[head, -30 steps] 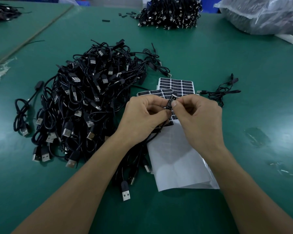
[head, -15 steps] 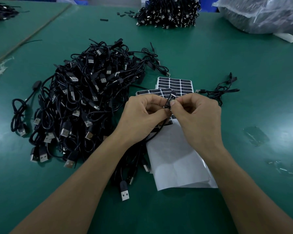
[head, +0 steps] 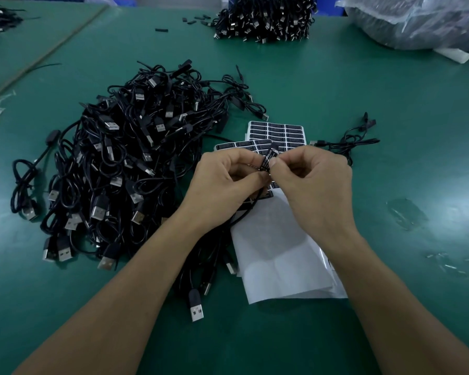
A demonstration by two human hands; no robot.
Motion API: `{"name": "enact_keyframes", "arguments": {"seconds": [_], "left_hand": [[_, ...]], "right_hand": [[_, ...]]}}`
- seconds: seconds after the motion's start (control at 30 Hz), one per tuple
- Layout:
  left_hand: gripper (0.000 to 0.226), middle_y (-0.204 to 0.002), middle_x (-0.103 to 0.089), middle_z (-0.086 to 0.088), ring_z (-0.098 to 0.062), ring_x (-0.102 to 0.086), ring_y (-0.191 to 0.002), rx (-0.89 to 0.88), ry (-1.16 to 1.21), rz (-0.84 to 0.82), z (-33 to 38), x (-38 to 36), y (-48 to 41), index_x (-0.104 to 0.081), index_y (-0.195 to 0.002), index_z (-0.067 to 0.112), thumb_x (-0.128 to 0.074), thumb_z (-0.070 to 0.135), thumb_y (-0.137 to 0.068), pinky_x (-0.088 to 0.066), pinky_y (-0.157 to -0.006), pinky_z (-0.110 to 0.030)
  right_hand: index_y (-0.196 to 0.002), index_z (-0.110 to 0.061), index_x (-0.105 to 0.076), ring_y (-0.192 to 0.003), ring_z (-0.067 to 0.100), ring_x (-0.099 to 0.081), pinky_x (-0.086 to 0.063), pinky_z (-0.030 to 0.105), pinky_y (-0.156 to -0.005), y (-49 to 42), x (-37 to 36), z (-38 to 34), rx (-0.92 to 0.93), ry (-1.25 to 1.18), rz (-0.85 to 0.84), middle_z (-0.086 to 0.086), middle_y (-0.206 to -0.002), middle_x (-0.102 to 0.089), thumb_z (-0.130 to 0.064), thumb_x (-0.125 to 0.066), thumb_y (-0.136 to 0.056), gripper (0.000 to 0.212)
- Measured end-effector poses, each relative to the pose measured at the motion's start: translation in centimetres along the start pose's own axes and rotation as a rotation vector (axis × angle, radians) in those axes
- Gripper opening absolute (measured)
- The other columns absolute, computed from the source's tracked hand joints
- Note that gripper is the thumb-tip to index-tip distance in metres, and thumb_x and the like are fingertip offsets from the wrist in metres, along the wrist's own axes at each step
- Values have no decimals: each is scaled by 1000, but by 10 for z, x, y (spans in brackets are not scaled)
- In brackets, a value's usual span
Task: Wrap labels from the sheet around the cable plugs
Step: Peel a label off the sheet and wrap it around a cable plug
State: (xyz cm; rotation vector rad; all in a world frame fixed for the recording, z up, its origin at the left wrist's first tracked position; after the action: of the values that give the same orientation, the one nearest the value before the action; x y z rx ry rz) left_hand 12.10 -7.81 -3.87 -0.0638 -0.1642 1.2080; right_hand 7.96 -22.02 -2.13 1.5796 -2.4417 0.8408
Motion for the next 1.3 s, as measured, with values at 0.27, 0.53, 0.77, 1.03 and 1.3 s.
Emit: {"name": "enact_keyframes", "arguments": {"seconds": [0.27,0.53,0.77,1.03,1.3], "left_hand": [[17,-75,-76,-8,-13,-69,-66,9,-2,5,1,0,0,-71,-91,19,-75,2,-87,-58,-67,-24],[22,-73,-76,-6,-13,-71,-65,10,23,4,-2,0,0,-72,-89,23,-75,1,-87,-60,-66,-24],[20,-78,-76,-12,-15,-72,-67,6,10,0,-1,0,0,-72,-90,21,-75,1,-87,-61,-68,-26],[20,-78,-75,-14,-15,-70,-66,5,-8,1,0,0,0,-72,-89,21,-76,2,-87,-59,-65,-23],[16,-79,-75,-15,-16,-70,-66,8,-6,-1,0,0,0,-73,-92,18,-76,3,-87,-59,-66,-24]], "right_hand": [[-67,-32,-66,-55,-5,-60,-44,8,-57,-2,2,-1,7,-6,-18,-24,-63,-67,-15,-72,-86,26],[-69,-33,-66,-56,-5,-58,-45,9,-58,-3,3,1,6,-10,-53,-22,-62,-66,-16,-70,-88,26],[-68,-34,-66,-57,-5,-60,-45,8,-59,-3,3,-1,2,1,-49,-23,-65,-68,-17,-70,-89,27],[-67,-34,-66,-56,-6,-59,-44,7,-57,-3,2,0,2,-9,-46,-25,-60,-65,-16,-71,-88,28],[-67,-34,-66,-56,-6,-60,-44,6,-57,-2,2,-1,6,5,-40,-26,-60,-65,-15,-72,-87,28]]}}
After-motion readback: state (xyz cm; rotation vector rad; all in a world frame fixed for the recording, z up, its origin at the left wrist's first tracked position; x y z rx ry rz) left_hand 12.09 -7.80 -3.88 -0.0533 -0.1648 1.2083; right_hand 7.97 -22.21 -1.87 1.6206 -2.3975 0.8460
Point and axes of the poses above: each hand's wrist, its own y-axis away from the middle knuckle, its own x-axis out of the back of the hand, z = x × y, the point moved 3 cm from there along -y, towards the middle knuckle
